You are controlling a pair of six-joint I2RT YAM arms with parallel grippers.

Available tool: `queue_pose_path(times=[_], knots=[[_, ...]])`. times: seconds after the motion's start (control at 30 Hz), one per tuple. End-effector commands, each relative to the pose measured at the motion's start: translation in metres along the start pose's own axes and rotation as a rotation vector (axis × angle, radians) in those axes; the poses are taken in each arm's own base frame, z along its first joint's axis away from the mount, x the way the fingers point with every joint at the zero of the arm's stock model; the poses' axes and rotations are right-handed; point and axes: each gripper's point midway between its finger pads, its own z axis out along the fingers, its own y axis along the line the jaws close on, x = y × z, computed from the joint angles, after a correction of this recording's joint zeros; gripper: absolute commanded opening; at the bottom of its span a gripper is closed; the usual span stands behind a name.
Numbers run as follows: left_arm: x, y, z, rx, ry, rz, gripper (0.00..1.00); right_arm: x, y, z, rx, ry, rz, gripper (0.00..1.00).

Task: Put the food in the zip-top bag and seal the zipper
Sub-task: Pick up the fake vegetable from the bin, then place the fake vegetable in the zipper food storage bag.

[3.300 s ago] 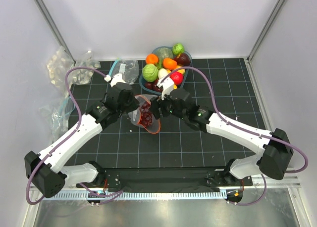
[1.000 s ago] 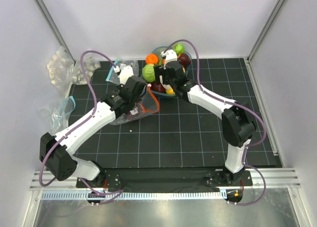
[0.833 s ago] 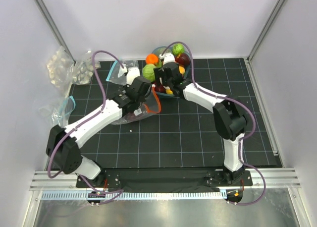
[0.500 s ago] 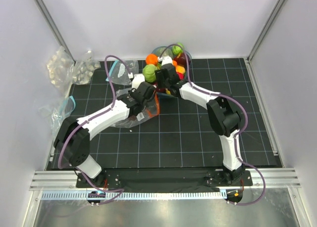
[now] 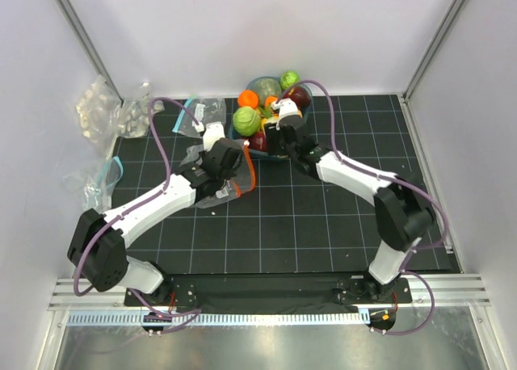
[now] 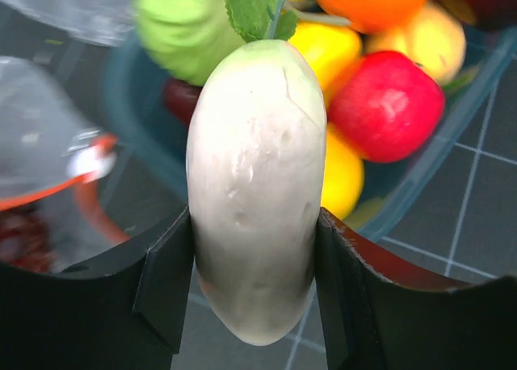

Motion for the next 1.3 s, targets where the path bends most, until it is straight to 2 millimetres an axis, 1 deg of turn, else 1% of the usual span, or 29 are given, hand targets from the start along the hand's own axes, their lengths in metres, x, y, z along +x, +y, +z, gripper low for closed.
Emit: queue_pose_path(times=[0.0, 0.07, 0.1, 0.13, 0.17, 0.2, 0.23, 0.27, 0.3, 0.33, 0.37, 0.4, 0.43, 0.47, 0.5, 0.53, 0.6, 0.7, 0.77, 0.8, 0.9, 0.93, 0.97, 1.0, 1.03, 1.07, 1.17, 1.23, 1.27], knots=[[-0.012, -0.007, -0.004, 0.034, -0.048, -0.065, 0.00, -0.029, 0.036, -0.051, -0.139, -0.091, 0.026, 0.40], [-0.011, -0.010, -0.003, 0.041, -0.042, -0.058, 0.01, -0.028, 0.042, -0.064, -0.157, -0.104, 0.034, 0.40], [-0.010, -0.010, -0.002, 0.041, -0.040, -0.059, 0.00, -0.017, 0.050, -0.071, -0.195, -0.099, 0.026, 0.40], [-0.011, -0.011, -0.003, 0.045, -0.043, -0.061, 0.00, -0.034, 0.054, -0.082, -0.230, -0.173, 0.045, 0.40], [-0.013, -0.012, -0.003, 0.047, -0.045, -0.064, 0.00, -0.035, 0.058, -0.088, -0.260, -0.196, 0.063, 0.41], [-0.015, -0.013, -0.006, 0.061, -0.046, -0.069, 0.00, -0.024, 0.063, -0.092, -0.305, -0.194, 0.063, 0.40], [-0.015, -0.014, -0.007, 0.065, -0.046, -0.076, 0.00, -0.033, 0.068, -0.096, -0.338, -0.250, 0.070, 0.40], [-0.016, -0.014, -0.009, 0.072, -0.048, -0.083, 0.00, -0.022, 0.068, -0.095, -0.353, -0.247, 0.069, 0.40], [-0.019, -0.015, -0.012, 0.085, -0.051, -0.103, 0.00, -0.020, 0.070, -0.096, -0.372, -0.262, 0.073, 0.40], [-0.018, -0.016, -0.014, 0.095, -0.049, -0.109, 0.00, -0.029, 0.074, -0.098, -0.396, -0.318, 0.083, 0.40], [-0.019, -0.017, -0.016, 0.104, -0.048, -0.116, 0.00, -0.030, 0.075, -0.098, -0.405, -0.338, 0.088, 0.40], [-0.018, -0.019, -0.017, 0.115, -0.042, -0.118, 0.00, -0.020, 0.075, -0.096, -0.409, -0.337, 0.100, 0.40], [-0.018, -0.022, -0.020, 0.139, -0.035, -0.125, 0.00, -0.029, 0.083, -0.100, -0.457, -0.396, 0.111, 0.40], [-0.019, -0.023, -0.021, 0.143, -0.034, -0.132, 0.00, -0.017, 0.083, -0.098, -0.473, -0.396, 0.112, 0.40], [-0.019, -0.024, -0.022, 0.152, -0.032, -0.137, 0.00, -0.017, 0.085, -0.100, -0.492, -0.427, 0.117, 0.40], [-0.020, -0.028, -0.024, 0.172, -0.026, -0.143, 0.00, -0.030, 0.090, -0.109, -0.536, -0.509, 0.130, 0.40], [-0.027, -0.033, -0.028, 0.194, -0.031, -0.152, 0.00, -0.021, 0.096, -0.107, -0.576, -0.508, 0.122, 0.41], [-0.037, -0.041, -0.036, 0.228, -0.027, -0.154, 0.00, -0.022, 0.111, -0.108, -0.651, -0.506, 0.097, 0.42], [-0.041, -0.050, -0.042, 0.270, -0.015, -0.149, 0.00, -0.020, 0.114, -0.106, -0.668, -0.489, 0.090, 0.42], [-0.048, -0.054, -0.047, 0.290, -0.023, -0.132, 0.00, -0.018, 0.115, -0.104, -0.671, -0.485, 0.086, 0.42], [-0.054, -0.058, -0.053, 0.300, -0.015, -0.088, 0.00, -0.019, 0.117, -0.106, -0.688, -0.502, 0.083, 0.42], [-0.059, -0.059, -0.057, 0.300, -0.013, -0.077, 0.00, -0.020, 0.118, -0.107, -0.692, -0.511, 0.082, 0.42], [-0.061, -0.060, -0.058, 0.298, -0.007, -0.069, 0.00, -0.021, 0.118, -0.108, -0.696, -0.515, 0.082, 0.42], [-0.056, -0.059, -0.057, 0.287, 0.021, -0.051, 0.00, -0.023, 0.119, -0.108, -0.696, -0.519, 0.079, 0.42], [-0.065, -0.066, -0.061, 0.309, 0.013, -0.062, 0.00, -0.022, 0.119, -0.106, -0.690, -0.507, 0.078, 0.42], [-0.065, -0.069, -0.063, 0.319, 0.020, -0.062, 0.00, -0.024, 0.119, -0.105, -0.688, -0.509, 0.066, 0.42], [-0.067, -0.081, -0.070, 0.360, 0.026, -0.054, 0.00, -0.020, 0.123, -0.104, -0.711, -0.487, 0.051, 0.45], [-0.064, -0.087, -0.071, 0.388, 0.043, -0.045, 0.00, -0.018, 0.127, -0.104, -0.734, -0.479, 0.047, 0.47], [-0.061, -0.090, -0.071, 0.405, 0.052, -0.029, 0.00, -0.015, 0.128, -0.102, -0.735, -0.467, 0.047, 0.50]])
